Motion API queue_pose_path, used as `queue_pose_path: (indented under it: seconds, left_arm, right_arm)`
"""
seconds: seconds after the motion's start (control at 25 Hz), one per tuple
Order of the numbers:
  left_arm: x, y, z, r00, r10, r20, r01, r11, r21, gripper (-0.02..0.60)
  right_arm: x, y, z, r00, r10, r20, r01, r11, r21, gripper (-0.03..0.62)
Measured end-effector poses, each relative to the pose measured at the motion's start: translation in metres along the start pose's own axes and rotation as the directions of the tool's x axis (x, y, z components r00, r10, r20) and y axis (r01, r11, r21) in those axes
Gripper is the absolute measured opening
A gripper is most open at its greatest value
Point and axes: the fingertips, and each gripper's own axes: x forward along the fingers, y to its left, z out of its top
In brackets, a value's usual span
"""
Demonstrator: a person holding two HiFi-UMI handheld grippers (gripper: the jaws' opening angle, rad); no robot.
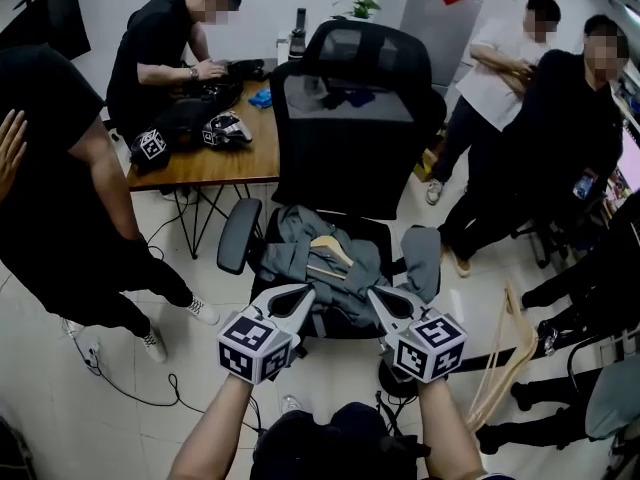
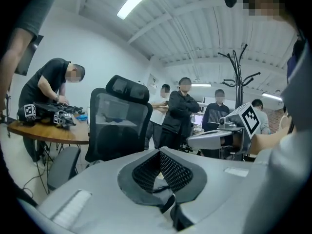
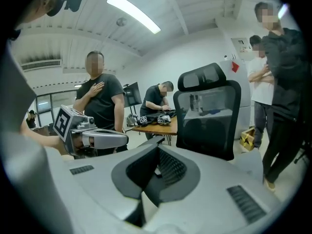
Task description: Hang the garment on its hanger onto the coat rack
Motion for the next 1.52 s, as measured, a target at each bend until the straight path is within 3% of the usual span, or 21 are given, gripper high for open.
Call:
queue_pose_path:
  seconds: [0.36,0.68,1.04,1.24,1.36,1.44,1.52]
  left_arm:
    - [0.056,0.042,-0.008,0.998,-0.029,-0.055,0.029,1.0,-0.002,0.0]
    - [0.107,0.081,-0.002,0.991,0.066,-0.119,-0.059,0.996,0.061,0.018]
    - [0.151,0.117,-0.024,0.976,0.077,-0.205,-0.063,0.995,0.073,0.018]
    - [0.189,0.163,-0.062,0.95,0.07,-0.304,-0.048,0.996,0.081,0.025]
    - [0.213,0.187,-0.103,0.926,0.044,-0.376,-0.027,0.998,0.05,0.088]
    - [0.229,0.202,-0.132,0.902,0.026,-0.43,-0.013,0.999,0.033,0.143]
    - [0.242,0.215,-0.165,0.864,0.023,-0.502,-0.007,0.999,0.032,0.19]
  right_arm:
    - [0.048,-0.041,-0.008,1.0,-0.004,-0.026,0.005,0.999,0.035,0.005]
    - [0.091,-0.087,0.008,0.999,0.048,0.005,-0.048,0.999,0.012,0.005]
    - [0.124,-0.105,0.002,0.999,0.034,-0.012,-0.034,0.999,0.032,0.005]
    - [0.142,-0.113,-0.013,0.999,0.006,-0.054,-0.002,0.997,0.078,0.005]
    - [0.153,-0.112,-0.023,0.998,0.015,-0.063,-0.006,0.99,0.139,0.005]
    - [0.162,-0.112,-0.027,0.998,0.009,-0.062,0.0,0.988,0.152,0.005]
    - [0.166,-0.114,-0.034,0.997,0.0,-0.072,0.012,0.987,0.159,0.005]
